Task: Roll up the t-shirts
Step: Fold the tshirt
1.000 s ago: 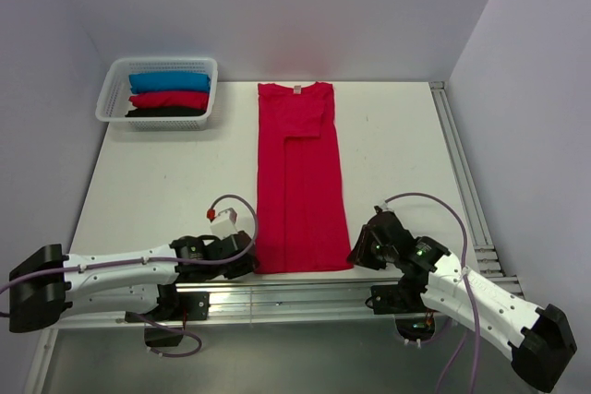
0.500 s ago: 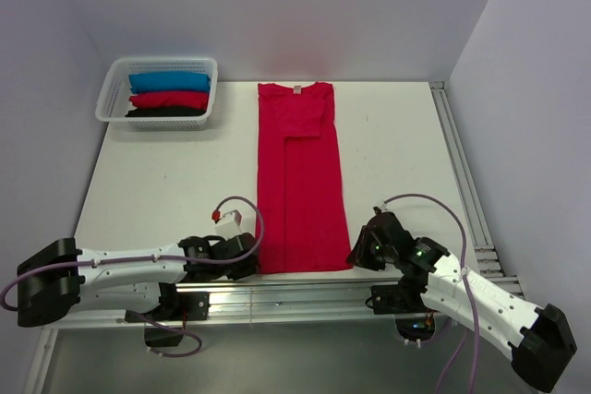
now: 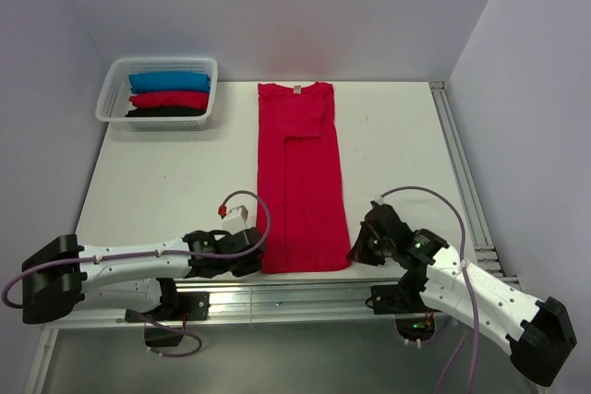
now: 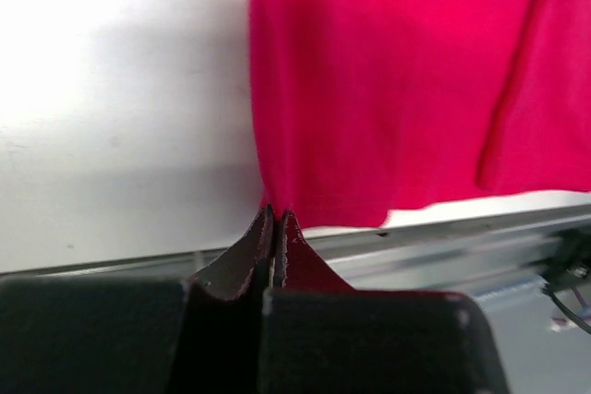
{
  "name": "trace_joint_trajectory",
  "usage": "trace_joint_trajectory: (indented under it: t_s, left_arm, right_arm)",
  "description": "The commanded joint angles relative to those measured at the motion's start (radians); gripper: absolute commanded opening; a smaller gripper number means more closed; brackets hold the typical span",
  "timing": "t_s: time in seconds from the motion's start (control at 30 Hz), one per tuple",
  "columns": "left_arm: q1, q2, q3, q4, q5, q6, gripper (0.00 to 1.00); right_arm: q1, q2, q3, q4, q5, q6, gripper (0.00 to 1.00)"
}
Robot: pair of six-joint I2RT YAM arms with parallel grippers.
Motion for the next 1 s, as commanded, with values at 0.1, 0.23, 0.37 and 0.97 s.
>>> trace_joint_trajectory:
  t_s: [0.1, 0.23, 0.37, 0.97]
  left_arm:
    - [0.052, -0.014, 0.072, -0.040, 0.069, 0.064, 0.00]
    - [0.092, -0.016, 0.102, -0.053, 0.088, 0.098, 0.00]
    - [0.124, -0.019, 0.141, -0.079, 0.090, 0.134, 0.00]
    - [0.328, 0.102, 0.351, -0.097, 0.070, 0.348, 0.00]
  right_arm:
    - [0.005, 0.033, 0.092, -0.021, -0.020, -0.042, 0.00]
    - [0.007, 0.058, 0.135, -0.024, -0.017, -0.054, 0.00]
    - [0.004, 0.090, 0.178, -0.026, -0.003, -0.072, 0.00]
    - [-0.240, 0.275, 0.391, 0.034, -0.066, -0.299, 0.00]
